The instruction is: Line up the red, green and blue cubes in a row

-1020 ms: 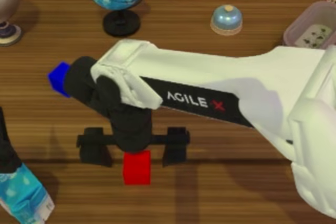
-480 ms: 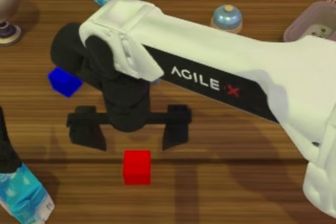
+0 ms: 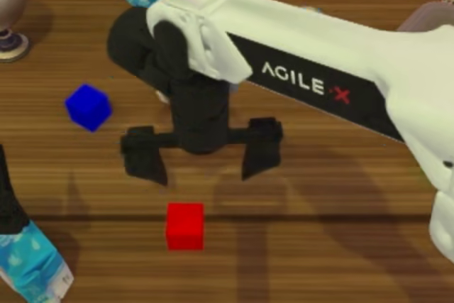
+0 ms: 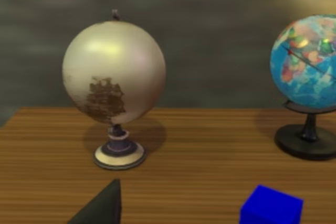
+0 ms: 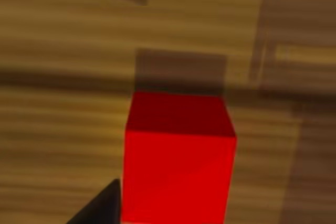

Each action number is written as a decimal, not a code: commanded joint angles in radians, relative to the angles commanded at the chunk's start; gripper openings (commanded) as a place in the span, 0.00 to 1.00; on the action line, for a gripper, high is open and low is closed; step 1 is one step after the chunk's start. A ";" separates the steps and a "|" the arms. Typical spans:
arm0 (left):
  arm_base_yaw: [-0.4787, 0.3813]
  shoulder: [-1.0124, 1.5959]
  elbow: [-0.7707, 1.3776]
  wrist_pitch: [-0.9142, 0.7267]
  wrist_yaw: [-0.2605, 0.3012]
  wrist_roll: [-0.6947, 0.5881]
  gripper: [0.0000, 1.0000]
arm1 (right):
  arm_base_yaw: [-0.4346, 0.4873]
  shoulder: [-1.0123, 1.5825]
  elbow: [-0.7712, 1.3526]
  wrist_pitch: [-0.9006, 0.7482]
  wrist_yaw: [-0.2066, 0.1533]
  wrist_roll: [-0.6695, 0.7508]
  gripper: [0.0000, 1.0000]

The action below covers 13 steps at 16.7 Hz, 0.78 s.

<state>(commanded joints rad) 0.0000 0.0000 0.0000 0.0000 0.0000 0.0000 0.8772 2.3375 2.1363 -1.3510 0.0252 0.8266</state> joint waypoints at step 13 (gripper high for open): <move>0.000 0.000 0.000 0.000 0.000 0.000 1.00 | -0.608 -0.277 -0.519 0.174 -0.016 -1.179 1.00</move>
<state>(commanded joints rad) 0.0000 0.0000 0.0000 0.0000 0.0000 0.0000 0.2690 2.0606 1.6172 -1.1770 0.0095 -0.3527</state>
